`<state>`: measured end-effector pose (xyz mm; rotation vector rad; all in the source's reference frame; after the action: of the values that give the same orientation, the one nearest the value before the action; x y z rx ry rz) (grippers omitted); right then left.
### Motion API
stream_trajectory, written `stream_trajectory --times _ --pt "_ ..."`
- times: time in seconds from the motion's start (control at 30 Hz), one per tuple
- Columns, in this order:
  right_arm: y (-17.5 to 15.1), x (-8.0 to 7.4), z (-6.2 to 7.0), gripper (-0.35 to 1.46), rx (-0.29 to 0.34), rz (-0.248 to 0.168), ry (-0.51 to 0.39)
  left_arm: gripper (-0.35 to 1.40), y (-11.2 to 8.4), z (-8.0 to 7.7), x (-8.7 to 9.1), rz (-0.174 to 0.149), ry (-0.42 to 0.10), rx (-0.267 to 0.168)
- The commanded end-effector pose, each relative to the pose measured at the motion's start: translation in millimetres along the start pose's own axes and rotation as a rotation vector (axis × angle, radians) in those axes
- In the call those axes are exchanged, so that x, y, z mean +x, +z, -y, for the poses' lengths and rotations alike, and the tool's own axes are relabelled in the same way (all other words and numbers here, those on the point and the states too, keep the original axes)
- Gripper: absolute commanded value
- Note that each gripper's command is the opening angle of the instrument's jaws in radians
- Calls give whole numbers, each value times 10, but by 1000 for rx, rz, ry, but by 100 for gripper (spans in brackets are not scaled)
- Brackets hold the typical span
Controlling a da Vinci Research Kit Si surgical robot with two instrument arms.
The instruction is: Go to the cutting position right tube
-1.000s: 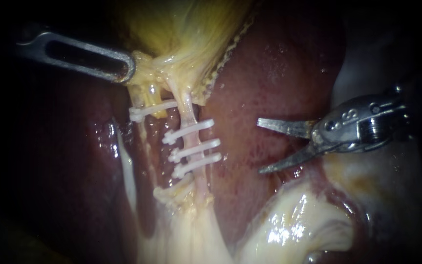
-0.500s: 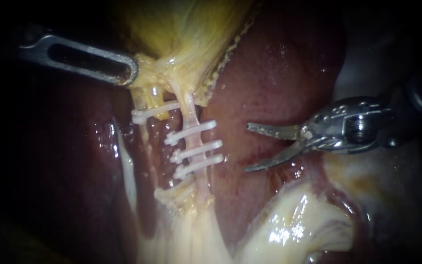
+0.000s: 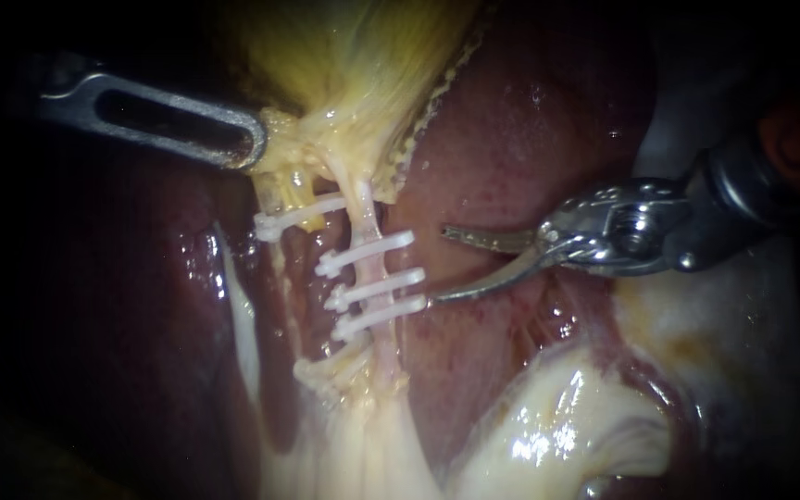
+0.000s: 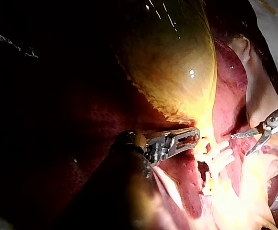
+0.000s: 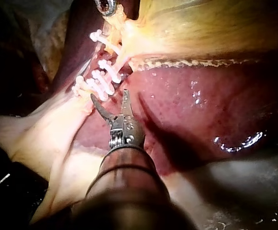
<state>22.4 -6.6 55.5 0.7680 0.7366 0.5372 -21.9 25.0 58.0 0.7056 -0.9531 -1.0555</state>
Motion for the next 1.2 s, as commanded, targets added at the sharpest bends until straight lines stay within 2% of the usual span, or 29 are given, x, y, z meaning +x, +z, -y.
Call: stream_trajectory --times 0.03,0.57,0.67,1.03,1.2 --pt "3 0 -2 125 10 7 -3 -35 0 0 0 0 0 0" --pt "28 6 -30 123 106 -17 41 -35 1 0 1 -1 1 1" --pt "33 8 -33 122 125 -11 46 -35 1 0 2 -1 1 1" --pt "62 3 -30 117 225 -4 58 -35 2 0 2 -1 1 1" --pt "73 6 -32 117 257 -48 59 -35 2 0 2 -1 1 0"
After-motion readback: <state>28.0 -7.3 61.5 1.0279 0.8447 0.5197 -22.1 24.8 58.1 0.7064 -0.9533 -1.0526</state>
